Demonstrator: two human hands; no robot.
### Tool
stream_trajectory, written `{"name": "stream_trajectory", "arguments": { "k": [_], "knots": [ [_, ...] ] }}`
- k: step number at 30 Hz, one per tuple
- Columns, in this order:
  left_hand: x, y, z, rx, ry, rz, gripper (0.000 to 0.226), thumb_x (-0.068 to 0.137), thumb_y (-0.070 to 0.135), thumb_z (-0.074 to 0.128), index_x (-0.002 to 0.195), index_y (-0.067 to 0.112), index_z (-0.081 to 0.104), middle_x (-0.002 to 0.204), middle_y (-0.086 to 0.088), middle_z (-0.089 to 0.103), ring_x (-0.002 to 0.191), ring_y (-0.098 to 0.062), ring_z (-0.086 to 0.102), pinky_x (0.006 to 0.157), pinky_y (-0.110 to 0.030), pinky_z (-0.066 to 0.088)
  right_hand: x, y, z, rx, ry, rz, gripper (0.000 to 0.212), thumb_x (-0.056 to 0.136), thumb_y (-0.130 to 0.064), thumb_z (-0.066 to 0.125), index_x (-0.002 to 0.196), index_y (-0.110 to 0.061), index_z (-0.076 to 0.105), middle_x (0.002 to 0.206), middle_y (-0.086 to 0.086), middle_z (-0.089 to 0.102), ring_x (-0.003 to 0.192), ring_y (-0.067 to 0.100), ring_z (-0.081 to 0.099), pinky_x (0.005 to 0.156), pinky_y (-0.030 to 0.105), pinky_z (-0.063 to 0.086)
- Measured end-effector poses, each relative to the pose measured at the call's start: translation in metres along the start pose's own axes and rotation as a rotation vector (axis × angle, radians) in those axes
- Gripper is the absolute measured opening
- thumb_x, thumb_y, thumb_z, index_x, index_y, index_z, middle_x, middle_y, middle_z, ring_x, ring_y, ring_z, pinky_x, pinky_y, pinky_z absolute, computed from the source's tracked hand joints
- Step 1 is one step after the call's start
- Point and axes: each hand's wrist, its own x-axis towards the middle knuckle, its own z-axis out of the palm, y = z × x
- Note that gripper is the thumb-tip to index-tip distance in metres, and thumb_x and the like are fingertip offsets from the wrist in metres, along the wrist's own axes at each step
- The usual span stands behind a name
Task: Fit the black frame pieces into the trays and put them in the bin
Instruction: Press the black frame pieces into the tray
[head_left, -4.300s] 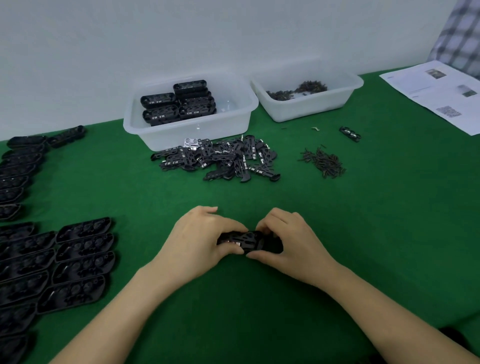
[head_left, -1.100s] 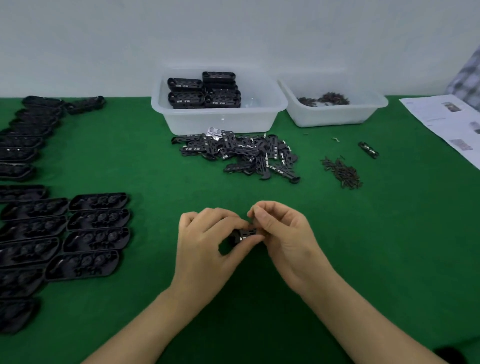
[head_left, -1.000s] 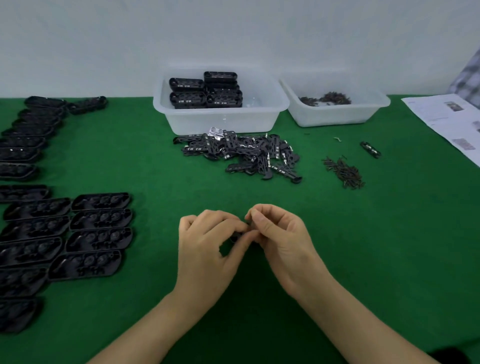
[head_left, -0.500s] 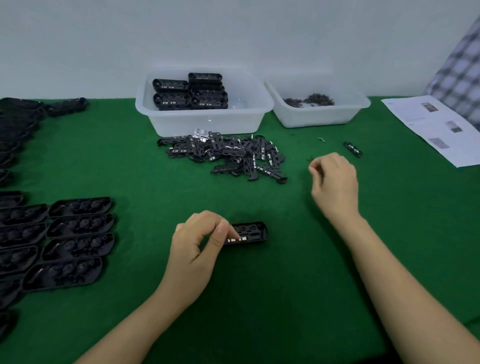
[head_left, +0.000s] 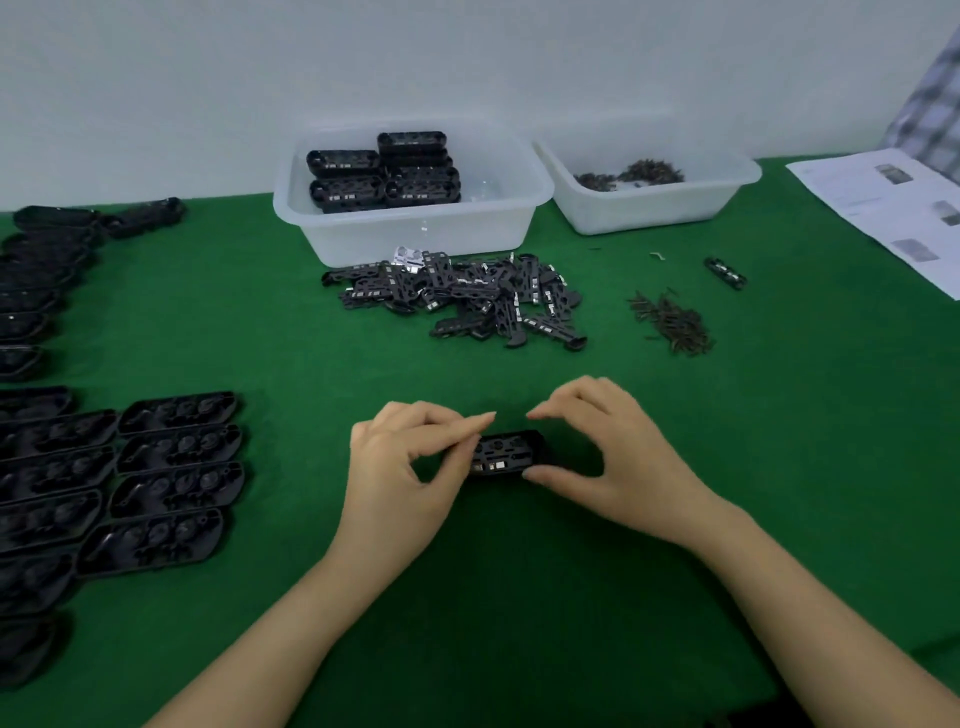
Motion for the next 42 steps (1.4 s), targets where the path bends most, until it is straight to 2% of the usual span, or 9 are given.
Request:
{"name": "stream_trajectory", "arguments": {
  "k": [2,9,13,19,27,31,33,37,42],
  "knots": [
    [0.004,0.002,0.004,0.076,-0.033,0.050,0.029,0.077,0.010,0.073,0.094,0.034,0.071,0.078,0.022,0.061,0.080,-0.006,0.055,0.075,-0.034,0.037,-0.002,-0.001,0.009,-0.007,-0.072,0.019,0.052,0.076,-0.051,0.062,0.116,-0.019,0.055,0.108,-0.004,0.051,0.100,0.011,0.044,0.090,0.032,0.040],
    [0.010,0.004,0.017,0.209,-0.106,0.084,0.019,0.068,0.015,0.081,0.079,0.029,0.073,0.072,0.022,0.065,0.075,-0.001,0.057,0.081,-0.020,0.030,-0.002,-0.002,0.016,-0.017,-0.013,0.008,0.043,0.078,-0.040,0.066,0.112,-0.016,0.058,0.105,0.000,0.054,0.097,0.017,0.048,0.083,0.039,0.042],
    [0.011,0.005,0.019,0.354,-0.112,0.125,0.015,0.067,0.021,0.081,0.072,0.030,0.070,0.070,0.018,0.065,0.077,-0.008,0.055,0.071,-0.025,0.020,-0.002,-0.002,0.015,-0.024,-0.011,0.011,0.040,0.079,-0.040,0.064,0.111,-0.016,0.057,0.105,0.001,0.053,0.096,0.017,0.048,0.082,0.037,0.041],
    [0.013,0.008,0.023,0.431,-0.090,0.101,0.012,0.066,0.029,0.082,0.070,0.033,0.071,0.078,0.016,0.059,0.084,-0.015,0.051,0.071,-0.026,0.014,-0.001,-0.003,0.016,-0.034,-0.014,0.019,0.037,0.080,-0.041,0.061,0.108,-0.018,0.057,0.103,-0.001,0.052,0.093,0.014,0.046,0.079,0.033,0.040],
    [0.011,0.005,0.018,0.442,-0.105,0.151,0.010,0.073,0.043,0.074,0.081,0.039,0.074,0.083,0.017,0.063,0.085,-0.017,0.049,0.074,-0.032,0.021,-0.001,-0.005,0.016,-0.035,-0.018,0.033,0.037,0.079,-0.040,0.062,0.108,-0.018,0.057,0.102,0.000,0.053,0.092,0.015,0.047,0.077,0.034,0.040],
    [0.010,-0.004,0.009,0.421,-0.175,0.181,0.039,0.075,0.059,0.055,0.105,0.037,0.068,0.093,0.018,0.061,0.091,-0.011,0.049,0.078,-0.031,0.024,-0.001,-0.006,0.016,-0.039,-0.017,0.036,0.037,0.080,-0.041,0.061,0.107,-0.016,0.058,0.102,0.001,0.054,0.091,0.015,0.048,0.077,0.033,0.039],
    [0.009,-0.011,0.004,0.397,-0.225,0.153,0.049,0.072,0.062,0.055,0.110,0.033,0.066,0.098,0.016,0.059,0.096,-0.009,0.050,0.081,-0.027,0.024,-0.001,-0.006,0.016,-0.039,-0.013,0.035,0.036,0.080,-0.038,0.063,0.107,-0.016,0.058,0.102,0.001,0.054,0.092,0.016,0.049,0.077,0.032,0.038],
    [0.006,-0.020,0.002,0.321,-0.227,0.083,0.039,0.071,0.047,0.074,0.105,0.029,0.069,0.095,0.014,0.062,0.093,-0.011,0.056,0.081,-0.029,0.029,-0.002,-0.007,0.016,-0.022,-0.014,0.029,0.036,0.078,-0.037,0.066,0.107,-0.017,0.058,0.103,-0.001,0.055,0.092,0.015,0.049,0.078,0.030,0.037],
    [0.003,-0.021,0.004,0.325,-0.183,0.119,0.037,0.071,0.047,0.067,0.102,0.028,0.069,0.090,0.013,0.062,0.087,-0.011,0.056,0.078,-0.031,0.034,0.000,-0.011,0.016,0.158,0.017,0.130,0.036,0.077,-0.050,0.056,0.103,-0.024,0.058,0.097,-0.013,0.054,0.088,0.002,0.045,0.081,0.026,0.033]
  ]
}}
